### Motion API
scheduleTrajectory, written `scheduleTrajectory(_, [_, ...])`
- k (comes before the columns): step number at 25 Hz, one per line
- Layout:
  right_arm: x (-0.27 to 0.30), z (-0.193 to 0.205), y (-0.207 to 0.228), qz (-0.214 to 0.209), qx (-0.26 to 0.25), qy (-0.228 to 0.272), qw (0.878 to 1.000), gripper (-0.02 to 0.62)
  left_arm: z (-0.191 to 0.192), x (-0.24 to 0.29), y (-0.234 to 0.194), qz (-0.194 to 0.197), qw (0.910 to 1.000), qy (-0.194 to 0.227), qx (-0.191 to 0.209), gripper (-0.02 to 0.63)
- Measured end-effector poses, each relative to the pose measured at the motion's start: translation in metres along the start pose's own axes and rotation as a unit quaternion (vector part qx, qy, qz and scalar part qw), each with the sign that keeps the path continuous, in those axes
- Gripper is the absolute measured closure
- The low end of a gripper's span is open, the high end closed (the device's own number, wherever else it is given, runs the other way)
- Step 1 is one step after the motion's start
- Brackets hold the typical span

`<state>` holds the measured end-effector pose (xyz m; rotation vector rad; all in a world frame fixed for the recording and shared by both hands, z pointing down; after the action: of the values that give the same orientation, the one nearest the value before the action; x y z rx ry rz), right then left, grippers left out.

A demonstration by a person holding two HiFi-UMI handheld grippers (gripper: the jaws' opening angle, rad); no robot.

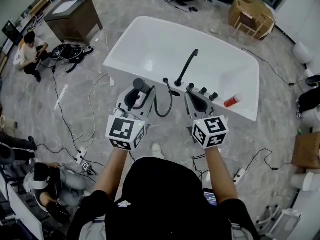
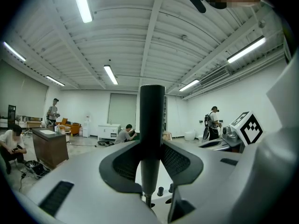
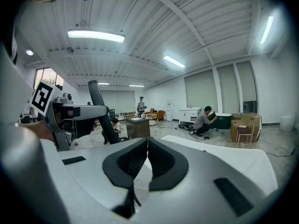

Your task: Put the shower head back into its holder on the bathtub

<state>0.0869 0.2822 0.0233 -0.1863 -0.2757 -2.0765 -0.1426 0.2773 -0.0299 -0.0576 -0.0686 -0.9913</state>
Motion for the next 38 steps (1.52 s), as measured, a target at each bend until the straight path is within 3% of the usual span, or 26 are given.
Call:
scheduleTrajectory(8, [0.048,0.004,0.005,0.010,-0.001,-0.024,1.000,0.571,0.006,0.033,-0.043,0.011,0.9999,-0.004,-0.008,0.462])
scheduleTrajectory(20, [0.086,0.021,0.031,0.005,0.010,-0.061,0.998,0.571,0.030,0.069,-0.064,0.006,0.9990,-0.033,-0.030,0.462])
scheduleTrajectory(38, [0.197,0.004,0.139,-0.046,0.025,-0.081,0.995,0.571,0.035,0.196,-0.094,-0.032,0.9971,-0.063,-0.028,0.462])
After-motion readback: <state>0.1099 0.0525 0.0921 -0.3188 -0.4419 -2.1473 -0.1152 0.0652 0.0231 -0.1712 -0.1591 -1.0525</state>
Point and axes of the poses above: the fingertips, and each gripper's own axes: x forward along the fingers, y to its right, z out of its underside, the point moved 9 cm from there along -x, backward along the fingers, and after that the axes turned 1 degree about x, right-handed, at the moved point
